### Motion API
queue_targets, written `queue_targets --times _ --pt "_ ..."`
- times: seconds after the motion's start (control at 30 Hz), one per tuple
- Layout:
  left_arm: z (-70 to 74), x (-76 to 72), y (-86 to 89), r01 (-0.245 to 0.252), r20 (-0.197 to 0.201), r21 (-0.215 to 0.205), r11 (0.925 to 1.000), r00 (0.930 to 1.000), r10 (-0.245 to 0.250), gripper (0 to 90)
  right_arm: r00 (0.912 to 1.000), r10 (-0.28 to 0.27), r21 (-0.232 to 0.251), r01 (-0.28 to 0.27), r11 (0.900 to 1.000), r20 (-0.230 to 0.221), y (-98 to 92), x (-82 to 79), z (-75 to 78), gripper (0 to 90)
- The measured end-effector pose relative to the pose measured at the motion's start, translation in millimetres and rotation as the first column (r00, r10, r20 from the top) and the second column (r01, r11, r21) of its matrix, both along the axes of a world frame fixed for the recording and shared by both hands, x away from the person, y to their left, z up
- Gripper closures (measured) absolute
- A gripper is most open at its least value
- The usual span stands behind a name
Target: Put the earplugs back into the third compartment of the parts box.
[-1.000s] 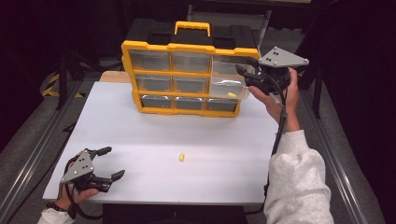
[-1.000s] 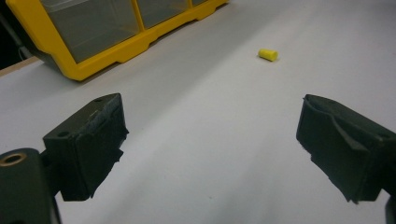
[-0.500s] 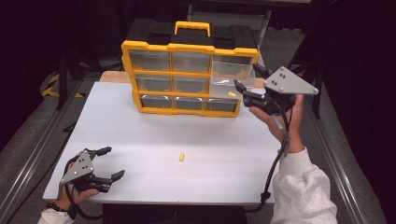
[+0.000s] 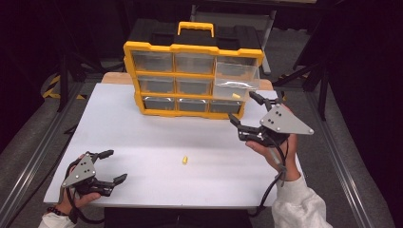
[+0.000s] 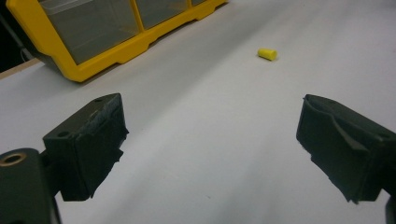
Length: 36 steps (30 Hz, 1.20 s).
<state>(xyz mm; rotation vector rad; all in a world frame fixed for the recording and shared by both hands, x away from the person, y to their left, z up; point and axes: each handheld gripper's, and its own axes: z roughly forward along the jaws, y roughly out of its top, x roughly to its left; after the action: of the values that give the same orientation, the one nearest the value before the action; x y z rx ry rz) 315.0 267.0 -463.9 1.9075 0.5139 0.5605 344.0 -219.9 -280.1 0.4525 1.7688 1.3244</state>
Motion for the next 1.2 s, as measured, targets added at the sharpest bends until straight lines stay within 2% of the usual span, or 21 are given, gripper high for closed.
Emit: queue_targets --times 0.13,0.27,0.47,0.53,0.8,0.83,0.87,0.9,1.03,1.07,1.1,1.2 --pt "-0.1 -0.2 -0.3 0.0 0.002 0.0 1.0 1.0 0.0 9.5 0.9996 0.027 -0.01 -0.027 1.0 -0.003 1.6 -5.1 -15.9 20.8" --pt "0.0 0.0 -0.2 0.001 0.0 0.001 1.0 1.0 -0.001 9.5 0.9985 0.047 -0.001 -0.047 0.999 -0.027 3.0 -8.4 -29.0 20.6" --pt "-0.1 -0.5 -0.7 0.001 0.004 0.004 1.0 1.0 -0.001 9.4 0.9958 0.062 -0.024 -0.064 0.998 -0.067 8.2 -7.8 -42.4 20.0" --pt "-0.4 -0.1 -0.9 0.002 0.002 0.004 1.0 1.0 -0.002 9.5 0.9923 0.073 -0.035 -0.077 0.996 -0.099 12.0 -4.9 -50.6 20.0" --pt "-0.1 -0.5 -0.6 0.003 0.003 0.002 1.0 1.0 -0.003 9.5 0.9824 0.102 -0.069 -0.114 0.991 -0.157 26.7 2.0 -68.5 19.4" --pt "0.0 -0.6 -0.7 0.003 0.005 0.003 1.0 1.0 -0.003 9.4 0.9775 0.11 -0.085 -0.126 0.988 -0.18 31.8 4.9 -75.7 19.1" --pt "0.0 -0.6 -0.7 0.003 0.005 0.003 1.0 1.0 -0.003 9.4 0.9775 0.11 -0.085 -0.126 0.988 -0.18 31.8 4.9 -75.7 19.1" --pt "0.0 -0.7 -0.8 0.004 0.004 0.002 1.0 1.0 -0.004 9.5 0.9704 0.118 -0.092 -0.14 0.986 -0.21 37.0 8.1 -83.2 18.5" --pt "0.2 -0.9 -0.5 0.003 0.005 0.001 1.0 1.0 -0.003 9.5 0.9511 0.145 -0.109 -0.18 0.977 -0.273 47.3 14.9 -97.3 18.4" --pt "0.2 -0.8 -0.4 0.002 0.005 0.001 1.0 1.0 -0.002 9.5 0.9511 0.145 -0.109 -0.18 0.977 -0.273 47.3 14.9 -97.3 18.4" --pt "0.3 -0.8 -0.4 0.003 0.006 0.0 1.0 1.0 -0.003 9.4 0.9377 0.162 -0.108 -0.204 0.973 -0.307 51.7 18.2 -104.2 18.4" --pt "0.3 -0.9 -0.6 0.005 0.005 0.0 1.0 1.0 -0.005 9.4 0.9206 0.173 -0.126 -0.229 0.965 -0.35 58.9 22.6 -115.4 18.4"
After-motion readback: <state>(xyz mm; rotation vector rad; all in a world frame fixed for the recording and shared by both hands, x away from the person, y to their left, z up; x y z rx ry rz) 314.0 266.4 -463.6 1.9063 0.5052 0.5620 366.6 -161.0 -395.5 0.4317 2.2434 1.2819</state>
